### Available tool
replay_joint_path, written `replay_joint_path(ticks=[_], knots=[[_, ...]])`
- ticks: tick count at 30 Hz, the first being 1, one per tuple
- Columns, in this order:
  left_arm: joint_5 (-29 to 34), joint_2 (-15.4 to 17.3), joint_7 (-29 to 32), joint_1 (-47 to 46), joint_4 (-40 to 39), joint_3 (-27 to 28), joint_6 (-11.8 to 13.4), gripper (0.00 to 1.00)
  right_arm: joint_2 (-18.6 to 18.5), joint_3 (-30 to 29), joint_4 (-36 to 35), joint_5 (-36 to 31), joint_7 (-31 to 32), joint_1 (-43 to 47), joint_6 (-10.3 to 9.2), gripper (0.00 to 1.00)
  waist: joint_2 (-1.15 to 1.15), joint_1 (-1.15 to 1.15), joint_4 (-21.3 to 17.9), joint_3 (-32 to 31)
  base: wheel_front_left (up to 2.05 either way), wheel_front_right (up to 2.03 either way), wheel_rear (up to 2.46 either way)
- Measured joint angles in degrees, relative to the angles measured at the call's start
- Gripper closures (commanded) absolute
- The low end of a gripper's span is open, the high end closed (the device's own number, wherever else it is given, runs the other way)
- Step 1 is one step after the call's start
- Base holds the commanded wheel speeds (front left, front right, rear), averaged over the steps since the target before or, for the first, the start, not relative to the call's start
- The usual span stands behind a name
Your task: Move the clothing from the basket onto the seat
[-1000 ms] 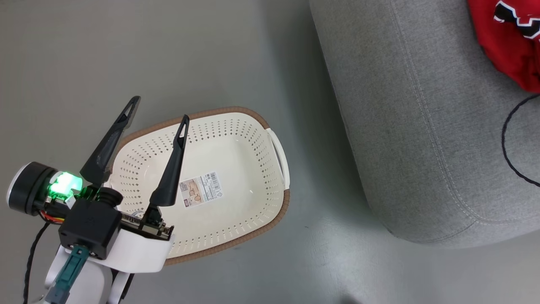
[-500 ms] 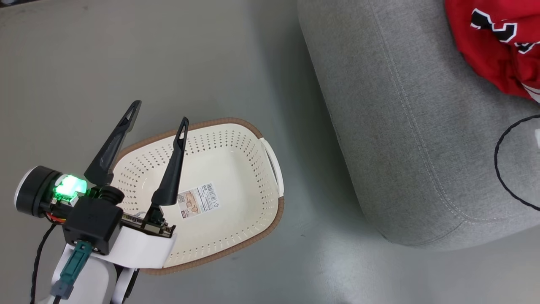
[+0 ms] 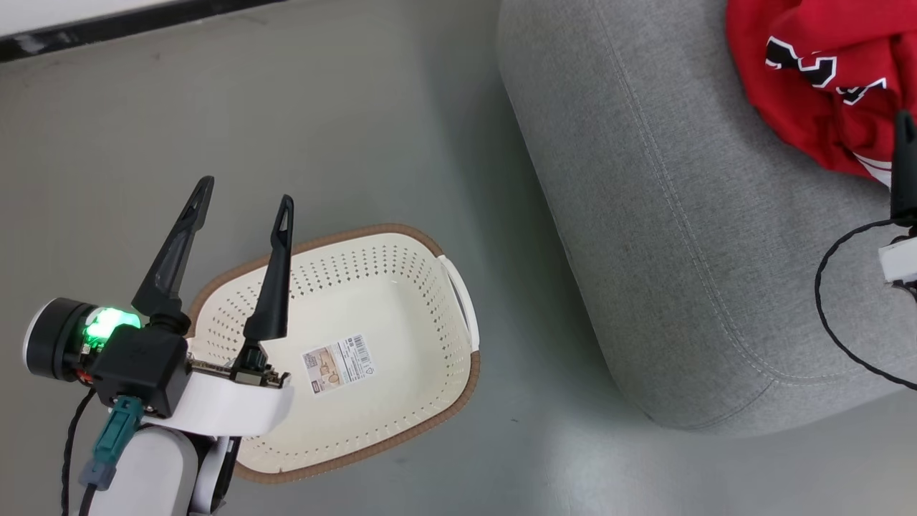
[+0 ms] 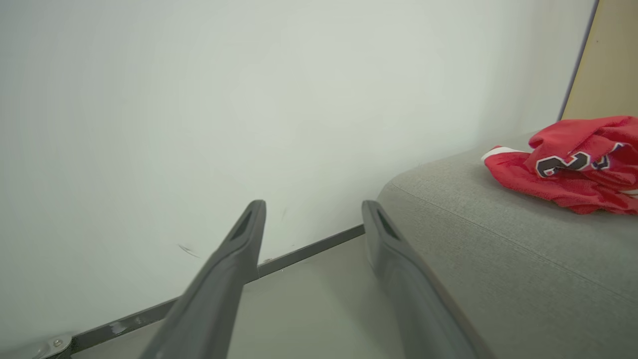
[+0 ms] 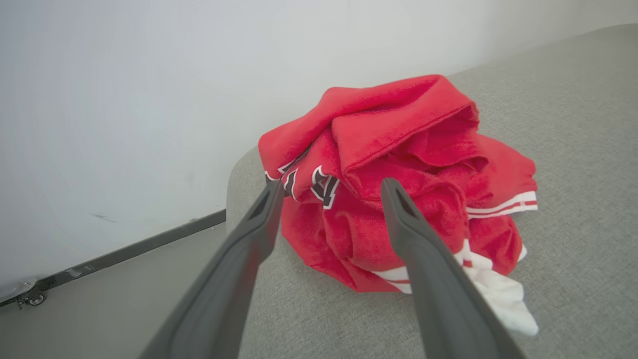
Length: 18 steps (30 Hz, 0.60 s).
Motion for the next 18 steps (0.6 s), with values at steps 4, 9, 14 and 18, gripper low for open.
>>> replay_joint_path(ticks=[4, 9, 14, 18], knots=[[-0.2, -0.6, 0.0, 0.4, 1.0, 0.8, 0.7, 0.00, -0.4, 1.7, -2.4, -0.2, -0.1, 1.1, 0.00, 0.00, 0.00, 0.00, 0.3, -1.3, 0.00, 0.00, 0.00], [-0.7, -1.1, 0.0, 1.6, 2.2, 2.1, 1.7, 0.00, -0.2, 3.6, -5.7, -1.1, -0.5, 1.4, 0.00, 0.00, 0.00, 0.00, 1.1, -3.1, 0.00, 0.00, 0.00], [-1.2, -2.0, -0.5, 3.4, 3.2, 3.3, 2.8, 0.00, 0.2, 5.2, -8.4, -2.5, -1.5, 1.5, 0.00, 0.00, 0.00, 0.00, 2.3, -5.1, 0.00, 0.00, 0.00], [-1.6, -2.6, -0.5, 4.6, 3.3, 4.7, 3.7, 0.00, 0.6, 6.1, -10.7, -4.6, -2.4, 1.7, 0.00, 0.00, 0.00, 0.00, 3.4, -6.8, 0.00, 0.00, 0.00]])
